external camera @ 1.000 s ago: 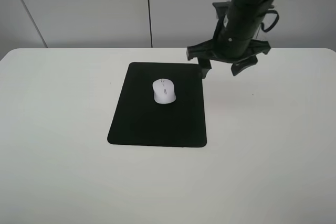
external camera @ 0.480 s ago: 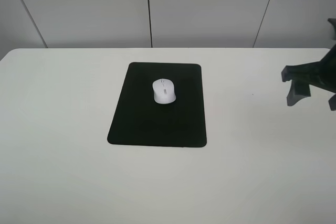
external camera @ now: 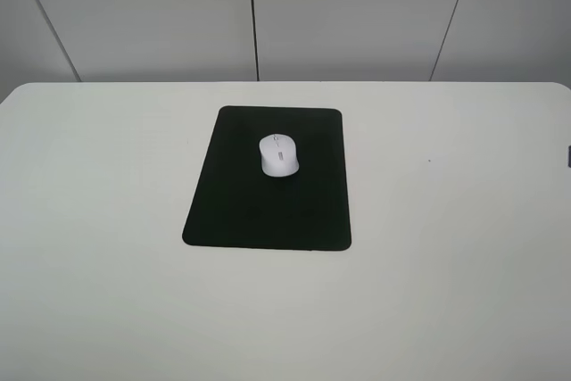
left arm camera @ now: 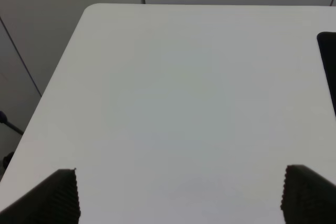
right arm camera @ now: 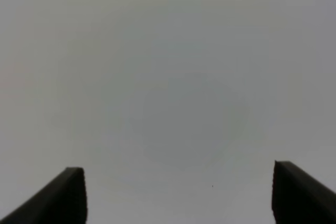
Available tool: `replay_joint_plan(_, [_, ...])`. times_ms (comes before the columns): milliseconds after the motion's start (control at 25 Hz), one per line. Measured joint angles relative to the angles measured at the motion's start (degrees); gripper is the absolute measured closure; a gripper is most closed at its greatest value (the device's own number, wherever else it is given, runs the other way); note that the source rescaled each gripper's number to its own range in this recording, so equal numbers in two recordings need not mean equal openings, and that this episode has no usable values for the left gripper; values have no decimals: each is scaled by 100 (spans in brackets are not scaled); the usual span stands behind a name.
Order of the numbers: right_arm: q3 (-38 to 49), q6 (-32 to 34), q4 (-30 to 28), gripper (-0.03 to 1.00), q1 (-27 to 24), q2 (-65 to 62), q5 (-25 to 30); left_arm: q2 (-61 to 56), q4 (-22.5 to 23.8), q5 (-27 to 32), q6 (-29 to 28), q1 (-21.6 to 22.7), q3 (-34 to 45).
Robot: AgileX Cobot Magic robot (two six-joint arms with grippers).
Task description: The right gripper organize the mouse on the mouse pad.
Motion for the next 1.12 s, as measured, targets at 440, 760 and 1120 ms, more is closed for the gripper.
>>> replay_joint_plan(440, [179,-561,11,22,0,-2486,820,0,0,0,0,0,0])
replay_joint_plan(760, [178,-571,11,22,0,-3411,845,0,0,0,0,0,0])
replay_joint_plan(1120, [191,-560,-15,22,0,-3927,856,0,0,0,0,0,0])
